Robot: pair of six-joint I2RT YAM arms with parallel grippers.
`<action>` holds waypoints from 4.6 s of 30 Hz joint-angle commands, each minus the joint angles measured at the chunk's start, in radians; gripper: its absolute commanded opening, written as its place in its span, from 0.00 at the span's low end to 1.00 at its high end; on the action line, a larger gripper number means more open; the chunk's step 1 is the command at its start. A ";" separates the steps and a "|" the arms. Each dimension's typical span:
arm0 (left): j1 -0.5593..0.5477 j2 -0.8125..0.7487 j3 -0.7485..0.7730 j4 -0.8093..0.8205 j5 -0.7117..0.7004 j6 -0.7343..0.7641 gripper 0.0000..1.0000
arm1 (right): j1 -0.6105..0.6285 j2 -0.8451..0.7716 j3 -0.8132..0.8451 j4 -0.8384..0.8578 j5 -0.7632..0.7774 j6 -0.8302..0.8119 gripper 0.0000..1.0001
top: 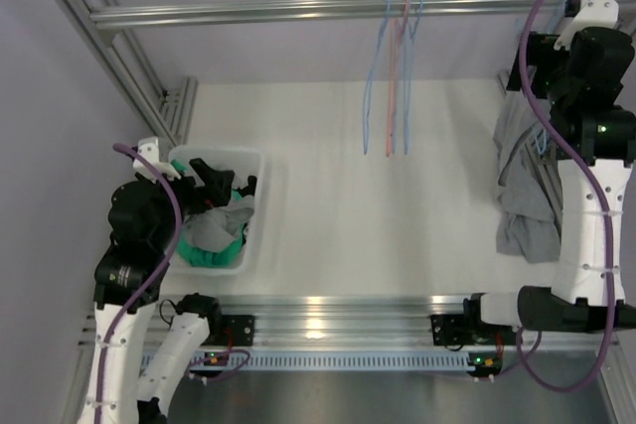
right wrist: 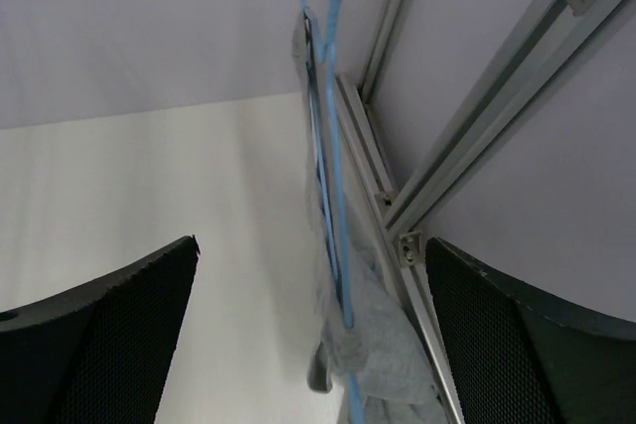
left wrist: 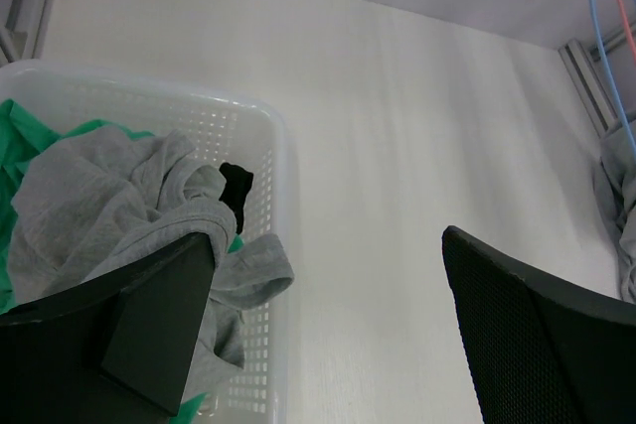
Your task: Remove the tank top from the hanger
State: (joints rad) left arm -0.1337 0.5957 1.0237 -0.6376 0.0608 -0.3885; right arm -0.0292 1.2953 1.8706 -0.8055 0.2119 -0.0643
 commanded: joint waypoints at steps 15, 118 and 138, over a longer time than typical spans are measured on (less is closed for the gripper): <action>-0.033 0.009 -0.036 -0.005 0.024 0.073 0.99 | -0.118 0.110 -0.024 0.077 -0.091 0.043 0.04; -0.988 1.072 0.998 0.469 -0.113 0.313 0.72 | 0.126 -0.791 -0.162 -0.166 -0.645 0.231 0.00; -0.988 0.923 0.856 0.472 -0.548 0.232 0.00 | 0.294 -0.740 -0.194 -0.256 -0.543 0.039 0.00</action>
State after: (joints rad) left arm -1.1225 1.6161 1.8980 -0.2276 -0.2436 -0.1123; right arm 0.1978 0.5201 1.6630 -1.0157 -0.3607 0.0681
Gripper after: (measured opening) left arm 0.022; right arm 0.006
